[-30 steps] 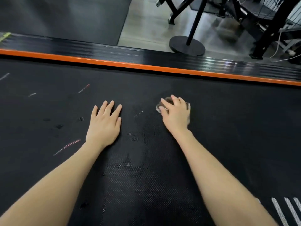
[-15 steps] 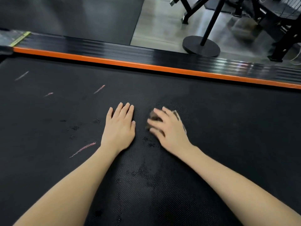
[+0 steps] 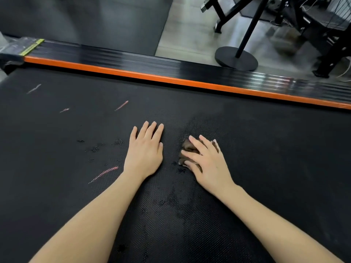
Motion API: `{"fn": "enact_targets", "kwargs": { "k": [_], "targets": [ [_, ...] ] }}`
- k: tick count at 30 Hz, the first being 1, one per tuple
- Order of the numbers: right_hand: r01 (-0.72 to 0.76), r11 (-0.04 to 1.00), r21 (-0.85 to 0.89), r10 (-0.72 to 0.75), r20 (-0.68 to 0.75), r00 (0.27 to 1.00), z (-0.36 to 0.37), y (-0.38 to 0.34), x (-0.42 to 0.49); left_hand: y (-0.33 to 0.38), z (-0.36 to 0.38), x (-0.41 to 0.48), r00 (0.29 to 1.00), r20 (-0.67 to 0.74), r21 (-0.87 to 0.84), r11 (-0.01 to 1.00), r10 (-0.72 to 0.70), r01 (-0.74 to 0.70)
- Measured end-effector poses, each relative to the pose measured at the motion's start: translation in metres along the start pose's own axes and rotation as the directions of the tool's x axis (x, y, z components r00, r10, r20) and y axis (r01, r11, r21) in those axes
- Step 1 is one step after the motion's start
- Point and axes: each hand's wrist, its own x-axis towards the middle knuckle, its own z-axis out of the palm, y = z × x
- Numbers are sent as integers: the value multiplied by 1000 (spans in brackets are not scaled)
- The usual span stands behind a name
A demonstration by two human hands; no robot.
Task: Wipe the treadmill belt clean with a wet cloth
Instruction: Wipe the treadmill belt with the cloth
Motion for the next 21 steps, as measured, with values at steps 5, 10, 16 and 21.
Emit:
{"fn": "enact_targets", "kwargs": {
  "k": [5, 10, 16, 21],
  "targets": [
    [-426, 904, -31, 424, -42, 905, 9, 19, 59, 0, 1, 0, 1000, 0, -17, 1000, -9, 9],
    [-56, 998, -11, 56, -17, 998, 13, -16, 26, -1, 1, 1, 1000, 0, -18, 1000, -14, 14],
    [-247, 961, -124, 238, -81, 968, -7, 84, 82, -3, 4, 1, 1000, -16, 0, 1000, -11, 11],
    [-646, 757, -97, 626, -180, 759, 3, 105, 142, -5, 10, 3, 999, -37, 46, 999, -6, 8]
  ]
}}
